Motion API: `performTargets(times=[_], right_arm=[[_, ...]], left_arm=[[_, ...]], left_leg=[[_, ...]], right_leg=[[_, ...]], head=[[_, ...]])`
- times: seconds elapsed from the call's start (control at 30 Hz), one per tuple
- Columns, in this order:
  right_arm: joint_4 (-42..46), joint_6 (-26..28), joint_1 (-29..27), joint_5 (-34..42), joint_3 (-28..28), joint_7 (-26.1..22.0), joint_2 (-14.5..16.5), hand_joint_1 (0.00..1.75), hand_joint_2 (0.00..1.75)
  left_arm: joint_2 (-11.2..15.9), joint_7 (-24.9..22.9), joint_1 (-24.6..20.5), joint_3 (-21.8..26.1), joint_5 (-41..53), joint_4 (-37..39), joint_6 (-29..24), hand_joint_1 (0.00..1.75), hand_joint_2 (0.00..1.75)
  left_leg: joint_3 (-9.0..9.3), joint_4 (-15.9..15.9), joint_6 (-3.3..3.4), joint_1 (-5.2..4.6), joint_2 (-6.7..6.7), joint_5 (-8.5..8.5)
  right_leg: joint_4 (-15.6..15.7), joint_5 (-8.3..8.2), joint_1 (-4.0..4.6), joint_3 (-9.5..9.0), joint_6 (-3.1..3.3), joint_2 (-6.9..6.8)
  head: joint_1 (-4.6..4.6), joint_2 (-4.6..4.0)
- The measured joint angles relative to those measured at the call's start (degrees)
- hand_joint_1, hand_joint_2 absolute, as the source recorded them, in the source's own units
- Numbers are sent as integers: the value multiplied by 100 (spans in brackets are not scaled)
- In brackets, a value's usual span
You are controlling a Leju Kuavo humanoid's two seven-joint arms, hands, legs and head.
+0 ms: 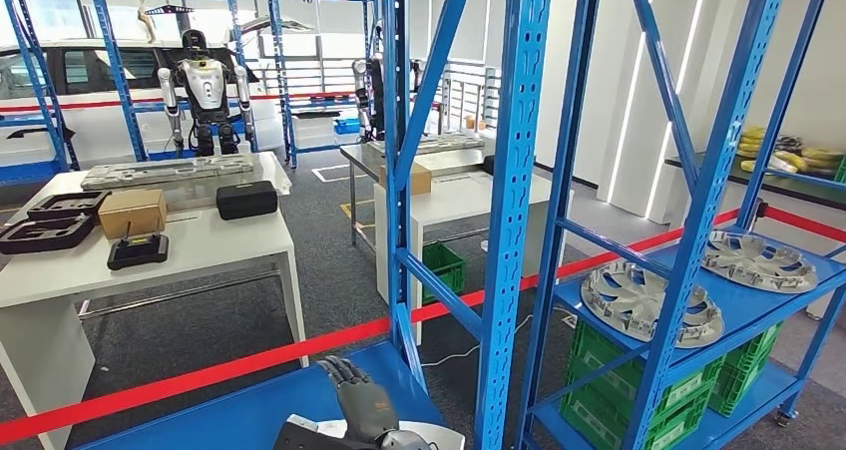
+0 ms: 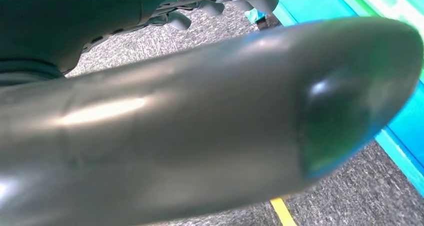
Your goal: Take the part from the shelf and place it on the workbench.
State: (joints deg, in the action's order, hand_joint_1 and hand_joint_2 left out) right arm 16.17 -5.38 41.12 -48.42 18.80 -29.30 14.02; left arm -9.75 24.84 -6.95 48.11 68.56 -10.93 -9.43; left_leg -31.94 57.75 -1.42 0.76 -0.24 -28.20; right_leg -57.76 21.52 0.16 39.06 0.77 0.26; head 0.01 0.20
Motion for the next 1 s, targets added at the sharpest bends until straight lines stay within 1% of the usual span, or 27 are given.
performTargets(times=[0.23, 0.47, 0.77, 1.0], right_arm=[[-81, -204, -25, -612, 516, 284, -70, 0, 175], [-123, -176, -117, -921, 912, 398, -104, 0, 175], [-143, -145, -218, -989, 1093, 485, -183, 0, 175], [-173, -319, -265, -990, 1131, 564, -282, 0, 175]], left_arm=[[-3, 51, 1, 0, -19, 1, 14, 0, 0], [-32, 66, 25, 0, -44, 13, 14, 0, 0], [-60, 52, 98, 0, -74, 25, -3, 0, 0], [-81, 43, 97, 0, -63, 27, -2, 0, 0]], left_leg=[[-1, 0, 0, 0, 0, 0], [-2, 0, 0, 0, 0, 0], [-3, 0, 2, -1, 0, -1], [-3, 0, 2, -1, 0, -2]], right_leg=[[0, 0, 0, 1, 0, 0], [0, 0, 1, 1, 0, 0], [0, 0, 0, 2, 0, 0], [0, 0, 0, 2, 0, 0]], head=[[1, 0], [0, 0], [1, 0], [1, 0]])
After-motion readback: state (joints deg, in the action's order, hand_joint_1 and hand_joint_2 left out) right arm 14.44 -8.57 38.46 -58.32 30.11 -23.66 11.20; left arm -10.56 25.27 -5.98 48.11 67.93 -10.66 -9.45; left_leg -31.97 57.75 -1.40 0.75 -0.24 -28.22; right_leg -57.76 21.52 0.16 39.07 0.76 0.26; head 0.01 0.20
